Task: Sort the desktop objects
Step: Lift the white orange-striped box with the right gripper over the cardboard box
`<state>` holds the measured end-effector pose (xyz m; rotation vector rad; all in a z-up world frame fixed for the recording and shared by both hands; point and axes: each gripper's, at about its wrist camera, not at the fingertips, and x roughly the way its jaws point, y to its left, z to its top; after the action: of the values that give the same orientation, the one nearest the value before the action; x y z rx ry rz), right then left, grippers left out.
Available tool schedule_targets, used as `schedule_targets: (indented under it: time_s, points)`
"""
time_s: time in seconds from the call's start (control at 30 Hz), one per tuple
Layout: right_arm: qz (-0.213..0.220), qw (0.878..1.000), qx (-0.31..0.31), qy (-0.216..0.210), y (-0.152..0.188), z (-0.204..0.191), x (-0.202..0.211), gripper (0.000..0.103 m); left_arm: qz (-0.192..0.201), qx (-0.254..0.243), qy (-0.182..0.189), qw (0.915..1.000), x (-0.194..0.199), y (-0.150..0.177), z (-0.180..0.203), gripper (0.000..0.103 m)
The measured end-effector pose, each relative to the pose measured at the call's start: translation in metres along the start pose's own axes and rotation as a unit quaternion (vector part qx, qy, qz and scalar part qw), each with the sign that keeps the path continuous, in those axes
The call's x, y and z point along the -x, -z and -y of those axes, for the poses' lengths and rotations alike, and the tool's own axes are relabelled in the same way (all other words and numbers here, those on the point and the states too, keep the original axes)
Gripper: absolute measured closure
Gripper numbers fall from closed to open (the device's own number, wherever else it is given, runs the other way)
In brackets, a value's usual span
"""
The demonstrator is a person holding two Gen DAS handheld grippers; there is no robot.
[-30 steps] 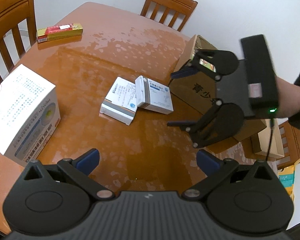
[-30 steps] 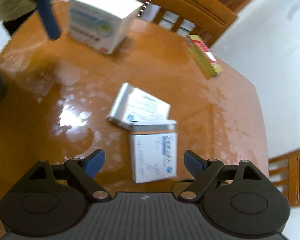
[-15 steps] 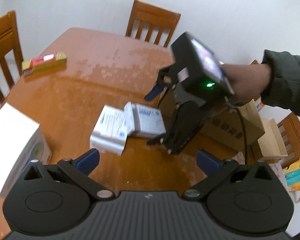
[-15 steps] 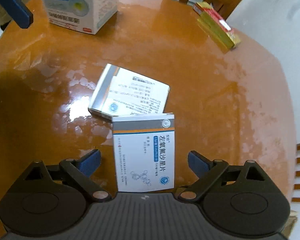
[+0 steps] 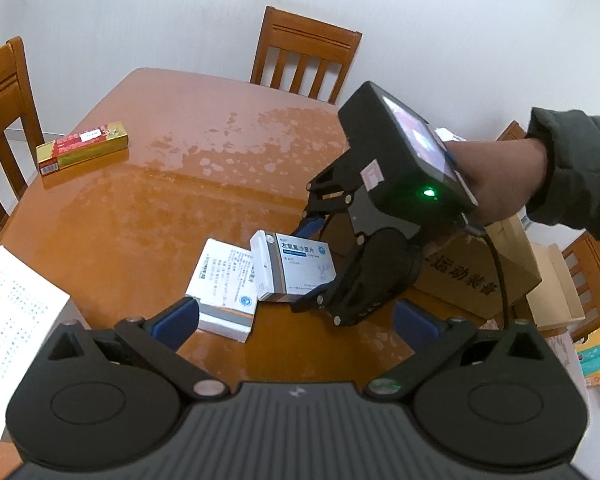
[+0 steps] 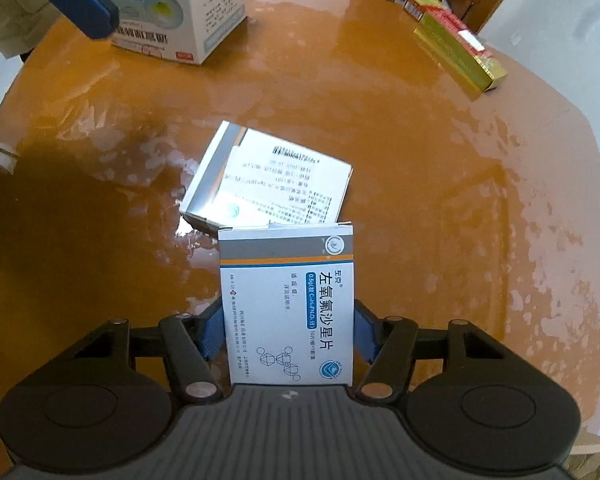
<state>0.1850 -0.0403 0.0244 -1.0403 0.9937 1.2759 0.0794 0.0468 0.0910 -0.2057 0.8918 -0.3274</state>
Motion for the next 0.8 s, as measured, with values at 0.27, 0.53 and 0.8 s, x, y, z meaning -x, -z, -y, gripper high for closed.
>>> schedule_targets:
  time_s: [0.27, 0.53, 0.8]
  points:
    - [0.030, 0.999, -0.003, 0.016, -0.006, -0.025, 0.064, 0.036, 0.008, -0.026, 0.020, 0.9994, 0.019, -0.012, 0.010, 0.000]
    - [0.043, 0.996, -0.064, 0.054, 0.023, -0.026, 0.133, 0.036, -0.006, -0.069, 0.082, 0.9943, 0.027, -0.024, 0.034, 0.000]
    - [0.013, 0.983, -0.159, 0.089, 0.086, -0.016, 0.167, 0.036, -0.021, -0.117, 0.141, 0.9829, 0.005, -0.037, 0.074, 0.000]
